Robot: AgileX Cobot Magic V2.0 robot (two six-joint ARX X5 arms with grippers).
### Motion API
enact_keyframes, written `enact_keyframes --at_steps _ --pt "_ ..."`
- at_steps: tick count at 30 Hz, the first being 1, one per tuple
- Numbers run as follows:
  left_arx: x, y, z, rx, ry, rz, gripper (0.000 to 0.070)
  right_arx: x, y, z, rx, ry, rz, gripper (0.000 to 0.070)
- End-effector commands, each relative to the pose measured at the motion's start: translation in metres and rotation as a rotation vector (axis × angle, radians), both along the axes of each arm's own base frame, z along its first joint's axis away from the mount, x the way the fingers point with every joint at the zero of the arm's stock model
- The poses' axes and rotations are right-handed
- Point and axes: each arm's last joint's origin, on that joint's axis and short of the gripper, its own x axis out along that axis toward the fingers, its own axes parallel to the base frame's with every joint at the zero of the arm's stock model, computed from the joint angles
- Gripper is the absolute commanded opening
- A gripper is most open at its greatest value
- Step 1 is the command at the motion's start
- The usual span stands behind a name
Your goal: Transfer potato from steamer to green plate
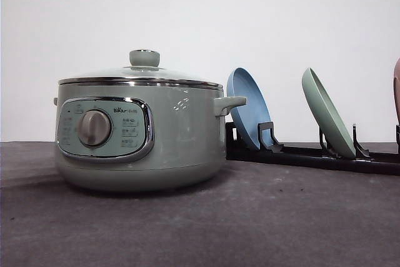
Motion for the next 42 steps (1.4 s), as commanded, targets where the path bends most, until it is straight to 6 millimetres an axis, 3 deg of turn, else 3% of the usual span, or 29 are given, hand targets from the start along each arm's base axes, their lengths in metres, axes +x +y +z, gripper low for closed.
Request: enact_keyframes --at_steps 1,13,21,28,42 --pt "0.000 -0.001 0.007 -0.006 -0.034 -0.018 0.0635 -0.001 0.000 0.005 0.008 -0.011 -0.002 0.0670" --pt "0.000 -0.001 0.008 -0.009 -0.041 -0.018 0.0641 0.000 0.001 0.005 0.057 0.036 -0.012 0.0669" --pt "-0.002 0.000 0.009 -0.011 -0.046 -0.018 0.0637 0.032 0.006 -0.005 0.089 0.201 -0.059 0.0669" --pt "-0.009 0.002 0.011 -0.018 -0.064 -0.018 0.0637 0.090 0.013 -0.015 0.011 0.339 -0.175 0.0669" --pt "-0.015 0.005 0.010 -0.012 -0.050 -0.018 0.0637 0.236 0.030 -0.022 -0.102 0.405 -0.314 0.0668"
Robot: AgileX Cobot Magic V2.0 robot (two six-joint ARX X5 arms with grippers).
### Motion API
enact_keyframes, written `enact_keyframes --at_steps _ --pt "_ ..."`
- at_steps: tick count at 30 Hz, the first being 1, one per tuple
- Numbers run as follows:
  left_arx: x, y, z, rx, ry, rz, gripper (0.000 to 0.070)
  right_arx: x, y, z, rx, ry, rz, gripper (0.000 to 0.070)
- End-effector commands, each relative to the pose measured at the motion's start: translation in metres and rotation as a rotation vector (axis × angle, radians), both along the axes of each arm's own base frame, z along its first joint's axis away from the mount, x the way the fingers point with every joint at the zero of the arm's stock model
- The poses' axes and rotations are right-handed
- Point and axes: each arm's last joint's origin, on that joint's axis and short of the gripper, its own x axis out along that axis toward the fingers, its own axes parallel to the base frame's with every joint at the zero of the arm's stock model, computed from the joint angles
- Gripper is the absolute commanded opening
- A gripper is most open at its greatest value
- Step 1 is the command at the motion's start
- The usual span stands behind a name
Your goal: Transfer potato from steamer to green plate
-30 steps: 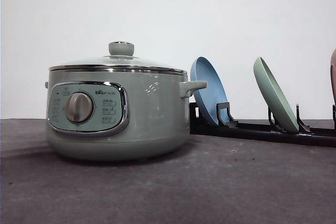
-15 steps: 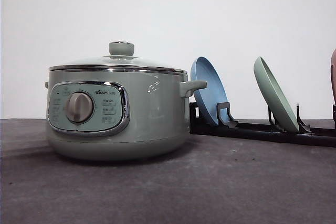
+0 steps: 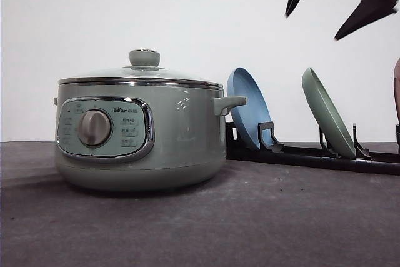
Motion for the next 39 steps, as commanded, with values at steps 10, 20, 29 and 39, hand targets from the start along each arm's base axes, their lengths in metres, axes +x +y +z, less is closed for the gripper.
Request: enact_keyframes --at_steps 10,20,29,39 --pt "-0.002 0.000 0.007 -0.004 -0.029 -0.018 0.0637 0.078 -0.012 -0.021 0.006 0.012 -0.102 0.0576" --pt "-0.002 0.000 0.007 -0.003 -0.026 -0.018 0.0637 0.100 -0.021 -0.039 0.064 0.000 -0.136 0.0447" --pt "-0.002 0.000 0.007 -0.003 -0.026 -0.018 0.0637 0.104 -0.020 -0.046 0.100 0.031 -0.138 0.0379" --pt "-0.002 0.000 0.007 -0.003 -0.025 -0.018 0.0637 0.104 -0.020 -0.050 0.098 0.057 -0.137 0.0250"
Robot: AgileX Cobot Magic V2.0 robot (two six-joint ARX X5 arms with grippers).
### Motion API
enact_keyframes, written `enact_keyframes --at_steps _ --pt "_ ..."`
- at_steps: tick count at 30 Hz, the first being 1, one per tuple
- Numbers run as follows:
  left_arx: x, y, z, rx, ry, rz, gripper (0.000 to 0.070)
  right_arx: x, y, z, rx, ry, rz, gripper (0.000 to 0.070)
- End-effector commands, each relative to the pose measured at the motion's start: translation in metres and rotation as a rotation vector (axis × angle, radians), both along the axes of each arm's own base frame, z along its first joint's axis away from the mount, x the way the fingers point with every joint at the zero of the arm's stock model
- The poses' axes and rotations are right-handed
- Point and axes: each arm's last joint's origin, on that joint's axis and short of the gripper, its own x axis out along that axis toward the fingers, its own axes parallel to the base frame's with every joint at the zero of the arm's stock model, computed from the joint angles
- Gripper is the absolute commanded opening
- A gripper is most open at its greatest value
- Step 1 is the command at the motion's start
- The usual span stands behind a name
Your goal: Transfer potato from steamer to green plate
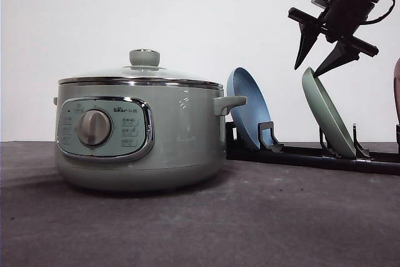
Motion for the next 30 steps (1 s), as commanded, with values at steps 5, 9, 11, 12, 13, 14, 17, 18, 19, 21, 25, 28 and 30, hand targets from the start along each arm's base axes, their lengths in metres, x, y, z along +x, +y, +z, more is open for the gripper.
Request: enact_keyframes --at_steps 5,9,11,12,13,14,17,18,19,21,25,28,30 --pt "-0.001 0.000 0.007 -0.005 -0.031 -0.018 0.0637 0.007 0.001 -0.005 0.007 0.019 -0.003 0.0075" --pt "-0.001 0.000 0.007 -0.005 -0.031 -0.018 0.0637 0.006 0.001 -0.005 0.007 0.030 -0.004 0.0004" --pt "-0.001 0.000 0.007 -0.005 -0.031 -0.018 0.0637 0.006 0.001 -0.005 0.008 0.028 -0.004 0.0004" --pt "-0.001 0.000 0.007 -0.005 -0.031 -0.018 0.0637 0.005 0.001 -0.003 0.009 0.025 -0.004 0.0004" --pt "-0.001 0.000 0.007 -0.005 -0.031 -0.018 0.0637 0.004 0.001 0.000 0.015 0.020 -0.003 0.0004" --pt "-0.001 0.000 0.007 -0.005 -0.031 -0.018 0.0637 0.002 0.001 0.004 0.025 0.016 0.002 0.0004" --pt "-0.001 0.000 0.007 -0.005 -0.030 -0.018 0.0637 -0.004 0.001 0.022 0.060 -0.015 0.018 0.0004" --pt "-0.001 0.000 0.007 -0.005 -0.030 -0.018 0.0637 -0.007 0.000 0.030 0.072 -0.030 0.024 0.0004" --pt "-0.001 0.000 0.007 -0.005 -0.030 -0.018 0.0637 -0.011 0.000 0.040 0.085 -0.048 0.036 0.0004" --pt "-0.001 0.000 0.007 -0.004 -0.029 -0.018 0.0637 -0.019 0.000 0.058 0.108 -0.087 0.059 0.0004" --pt "-0.001 0.000 0.007 -0.004 -0.028 -0.018 0.0637 -0.045 0.001 0.095 0.144 -0.149 0.116 0.0004" --pt "-0.001 0.000 0.007 -0.004 -0.027 -0.018 0.0637 -0.072 0.004 0.118 0.122 -0.194 0.169 0.0004" --pt "-0.001 0.000 0.007 -0.004 -0.026 -0.018 0.0637 -0.091 0.006 0.130 0.092 -0.214 0.203 0.0004"
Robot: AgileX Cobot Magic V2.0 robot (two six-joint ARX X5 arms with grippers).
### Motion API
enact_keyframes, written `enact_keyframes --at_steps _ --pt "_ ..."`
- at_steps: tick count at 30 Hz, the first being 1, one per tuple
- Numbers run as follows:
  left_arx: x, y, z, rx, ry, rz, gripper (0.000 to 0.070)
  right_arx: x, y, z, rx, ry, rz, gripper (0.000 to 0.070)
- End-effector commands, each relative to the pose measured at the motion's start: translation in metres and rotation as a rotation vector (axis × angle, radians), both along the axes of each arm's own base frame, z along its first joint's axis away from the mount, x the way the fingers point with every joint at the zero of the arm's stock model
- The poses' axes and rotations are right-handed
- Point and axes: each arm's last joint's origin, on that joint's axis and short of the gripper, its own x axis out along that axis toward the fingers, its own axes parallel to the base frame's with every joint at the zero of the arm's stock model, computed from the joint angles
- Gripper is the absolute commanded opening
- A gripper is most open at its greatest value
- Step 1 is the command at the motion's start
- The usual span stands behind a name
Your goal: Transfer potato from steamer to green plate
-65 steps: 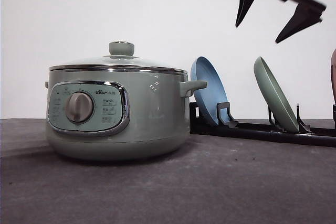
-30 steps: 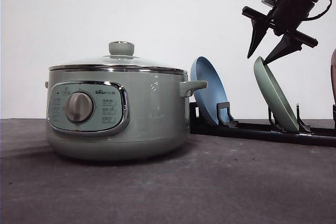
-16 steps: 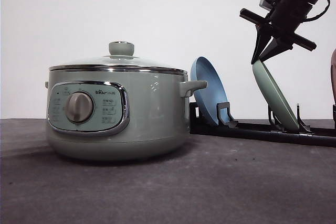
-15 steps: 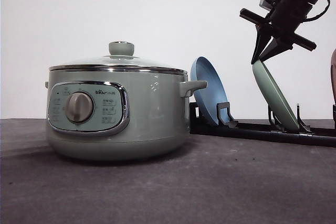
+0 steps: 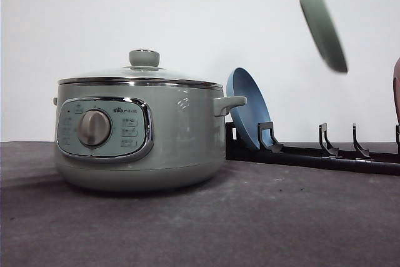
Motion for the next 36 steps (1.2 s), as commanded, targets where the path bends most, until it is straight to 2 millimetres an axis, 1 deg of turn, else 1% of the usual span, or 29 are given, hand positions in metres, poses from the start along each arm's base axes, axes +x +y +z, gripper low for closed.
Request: enact_keyframes --at_steps 1,5,8,14,17,22,27,31,36 --pt "-0.001 0.000 0.007 -0.005 -0.029 -0.018 0.0637 -0.010 0.003 0.008 -0.055 -0.046 0.052 0.0004" --pt "-0.002 -0.001 0.006 -0.003 -0.023 -0.020 0.0637 -0.054 0.013 0.026 -0.139 -0.087 0.158 0.0004" --pt "-0.002 -0.001 0.006 -0.002 -0.021 -0.019 0.0637 -0.082 0.023 0.033 -0.198 -0.102 0.231 0.0004" --pt "-0.002 0.000 0.005 0.005 -0.005 -0.020 0.0637 -0.131 0.050 0.036 -0.366 -0.083 0.316 0.0004" --pt "-0.002 0.000 0.005 0.005 -0.004 -0.020 0.0637 -0.152 0.063 0.032 -0.449 -0.083 0.341 0.0004" --pt "-0.002 0.000 0.005 0.005 -0.003 -0.020 0.0637 -0.181 0.088 0.008 -0.636 -0.019 0.356 0.0004" --pt "-0.002 0.000 0.004 0.006 -0.003 -0.020 0.0637 -0.201 0.115 -0.025 -0.780 0.025 0.385 0.0004" --pt "-0.002 0.000 0.004 0.006 -0.003 -0.020 0.0637 -0.216 0.137 -0.062 -0.863 0.069 0.423 0.0004" --pt "-0.003 0.000 0.004 0.007 0.001 -0.020 0.0637 -0.233 0.150 -0.110 -0.935 0.141 0.407 0.0004"
